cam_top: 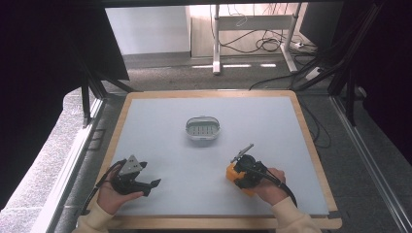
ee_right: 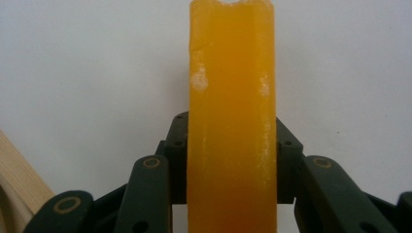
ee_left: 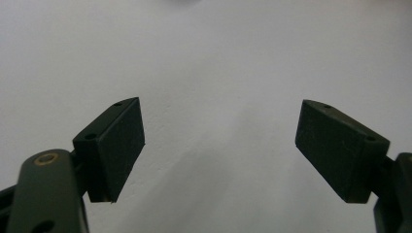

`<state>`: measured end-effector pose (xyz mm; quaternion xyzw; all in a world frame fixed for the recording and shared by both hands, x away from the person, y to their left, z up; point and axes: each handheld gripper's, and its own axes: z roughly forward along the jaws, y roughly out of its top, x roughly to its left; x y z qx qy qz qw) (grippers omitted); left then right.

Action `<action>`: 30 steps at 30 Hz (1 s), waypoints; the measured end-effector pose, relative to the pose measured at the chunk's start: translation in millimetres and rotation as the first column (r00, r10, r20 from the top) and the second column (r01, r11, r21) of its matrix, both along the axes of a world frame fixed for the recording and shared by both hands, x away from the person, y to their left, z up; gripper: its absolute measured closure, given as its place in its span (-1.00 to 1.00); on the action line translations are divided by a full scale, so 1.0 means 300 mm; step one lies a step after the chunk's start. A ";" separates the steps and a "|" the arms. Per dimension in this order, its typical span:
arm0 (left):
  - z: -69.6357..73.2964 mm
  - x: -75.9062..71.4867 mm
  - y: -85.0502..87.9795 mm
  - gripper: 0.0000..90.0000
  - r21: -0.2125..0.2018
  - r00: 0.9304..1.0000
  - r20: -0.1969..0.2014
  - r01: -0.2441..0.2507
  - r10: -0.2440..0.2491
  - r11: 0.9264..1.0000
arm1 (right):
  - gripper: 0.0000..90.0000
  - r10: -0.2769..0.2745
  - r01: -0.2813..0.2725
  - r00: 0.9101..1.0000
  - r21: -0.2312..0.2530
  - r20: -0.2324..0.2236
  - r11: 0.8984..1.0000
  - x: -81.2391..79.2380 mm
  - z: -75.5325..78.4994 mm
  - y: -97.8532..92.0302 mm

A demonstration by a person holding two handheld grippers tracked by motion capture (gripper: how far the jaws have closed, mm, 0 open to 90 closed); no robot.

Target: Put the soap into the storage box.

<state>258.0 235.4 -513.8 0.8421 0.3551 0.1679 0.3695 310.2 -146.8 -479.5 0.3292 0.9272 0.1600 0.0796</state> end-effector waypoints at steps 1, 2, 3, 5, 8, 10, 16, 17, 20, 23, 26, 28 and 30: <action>0.001 0.000 0.001 -0.60 -0.001 1.000 0.000 -0.002 0.002 1.000 | 0.37 0.002 -0.002 1.000 0.005 0.006 1.000 -0.001 0.004 -0.002; 0.001 0.000 0.001 -0.60 -0.001 1.000 0.001 -0.002 0.002 1.000 | 0.37 0.000 0.000 1.000 0.012 0.010 1.000 -0.002 0.009 -0.005; 0.001 0.000 0.001 -0.60 -0.001 1.000 0.001 -0.002 0.002 1.000 | 0.37 -0.005 0.005 1.000 0.017 0.012 1.000 -0.004 0.016 -0.006; 0.001 0.000 0.001 -0.60 -0.001 1.000 0.001 -0.002 0.002 1.000 | 0.37 -0.002 0.002 1.000 0.027 0.022 1.000 -0.007 0.030 -0.011; 0.000 0.000 0.000 -0.60 0.001 1.000 0.000 -0.001 0.001 1.000 | 0.37 -0.004 0.003 0.999 0.038 0.033 0.999 -0.010 0.040 -0.016; 0.000 0.000 0.001 -0.60 0.001 1.000 0.001 -0.002 0.002 1.000 | 0.37 -0.001 -0.001 0.999 0.046 0.041 0.999 -0.012 0.051 -0.020; 0.000 0.000 0.000 -0.60 -0.001 1.000 0.003 -0.003 0.003 1.000 | 0.37 0.018 -0.022 0.997 0.056 0.069 0.998 -0.017 0.072 -0.027; 0.000 0.000 0.000 -0.60 -0.002 1.000 0.003 -0.003 0.003 1.000 | 0.37 0.020 -0.024 0.997 0.060 0.069 0.998 -0.018 0.075 -0.028; 0.000 0.000 0.001 -0.60 -0.002 1.000 0.003 -0.004 0.004 1.000 | 0.37 0.025 -0.030 0.997 0.064 0.079 0.997 -0.019 0.081 -0.030; -0.001 0.000 -0.001 -0.60 0.001 1.000 0.002 -0.005 0.005 1.000 | 0.37 0.033 -0.038 0.996 0.064 0.084 0.997 -0.020 0.082 -0.030; -0.001 0.001 -0.001 -0.60 0.012 1.000 -0.001 0.000 0.000 1.000 | 0.37 0.045 -0.050 0.996 0.068 0.082 0.996 -0.019 0.083 -0.033; -0.002 0.001 -0.001 -0.60 0.013 1.000 -0.001 0.000 0.000 1.000 | 0.37 0.046 -0.052 0.995 0.071 0.084 0.996 -0.017 0.088 -0.034; -0.001 0.001 -0.001 -0.60 0.013 1.000 -0.001 0.000 0.000 1.000 | 0.37 0.047 -0.053 0.995 0.073 0.091 0.996 -0.016 0.094 -0.036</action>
